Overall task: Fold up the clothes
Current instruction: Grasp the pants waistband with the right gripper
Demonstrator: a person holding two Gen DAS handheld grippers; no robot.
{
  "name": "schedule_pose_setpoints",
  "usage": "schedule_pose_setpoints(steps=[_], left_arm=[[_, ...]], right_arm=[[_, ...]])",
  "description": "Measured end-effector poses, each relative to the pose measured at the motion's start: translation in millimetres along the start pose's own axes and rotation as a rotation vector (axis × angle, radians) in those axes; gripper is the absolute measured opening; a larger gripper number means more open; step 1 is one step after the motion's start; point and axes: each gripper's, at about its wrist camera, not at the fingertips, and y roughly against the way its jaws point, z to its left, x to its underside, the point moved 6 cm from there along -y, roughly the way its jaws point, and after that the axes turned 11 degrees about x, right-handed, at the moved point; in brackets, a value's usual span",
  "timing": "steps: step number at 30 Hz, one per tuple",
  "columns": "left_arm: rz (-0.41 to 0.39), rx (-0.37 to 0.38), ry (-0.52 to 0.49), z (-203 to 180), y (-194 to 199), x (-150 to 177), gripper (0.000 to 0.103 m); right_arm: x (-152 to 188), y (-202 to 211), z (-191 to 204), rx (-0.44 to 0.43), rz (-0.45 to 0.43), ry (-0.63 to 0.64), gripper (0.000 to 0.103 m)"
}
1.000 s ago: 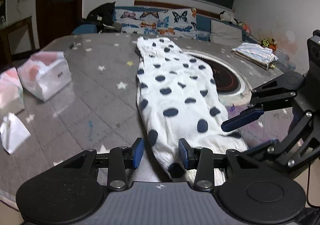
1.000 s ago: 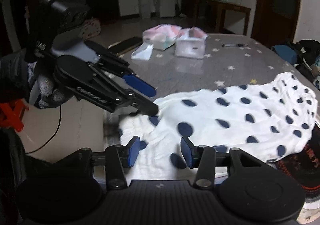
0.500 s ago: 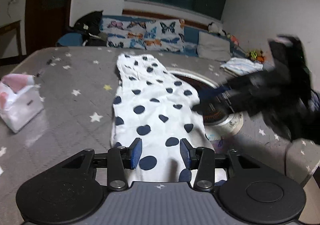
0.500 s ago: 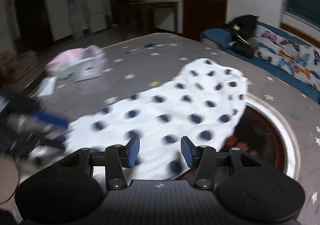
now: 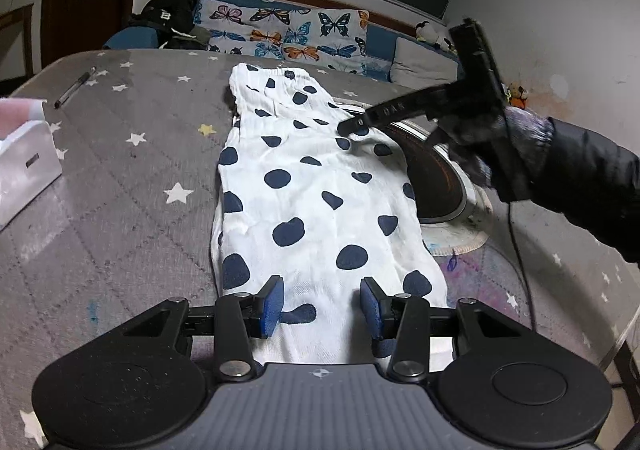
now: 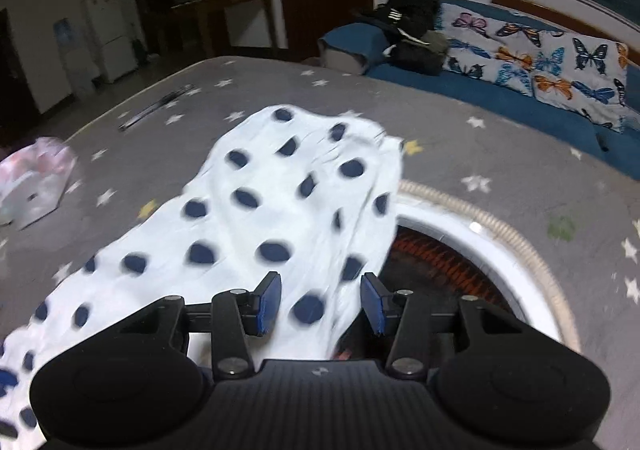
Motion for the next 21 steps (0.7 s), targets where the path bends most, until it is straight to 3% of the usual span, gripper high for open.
schedule_pose_setpoints(steps=[5, 9, 11, 15, 21], left_arm=[[0.002, 0.012, 0.015, 1, 1, 0, 0.047], [0.004, 0.018, 0.023, 1, 1, 0, 0.048], [0.003, 0.022, 0.026, 2, 1, -1, 0.048], [0.001, 0.029, 0.035, 4, 1, -1, 0.048], [0.002, 0.034, 0.026, 4, 2, 0, 0.048]], right_arm=[[-29, -23, -7, -0.007, -0.013, -0.048, 0.043], [-46, -47, -13, 0.009, -0.01, -0.133, 0.037], [-50, -57, -19, 0.009, -0.002, -0.179, 0.031], [-52, -60, -25, 0.023, -0.013, -0.202, 0.006], [-59, -42, -32, 0.059, -0.096, -0.204, 0.002]])
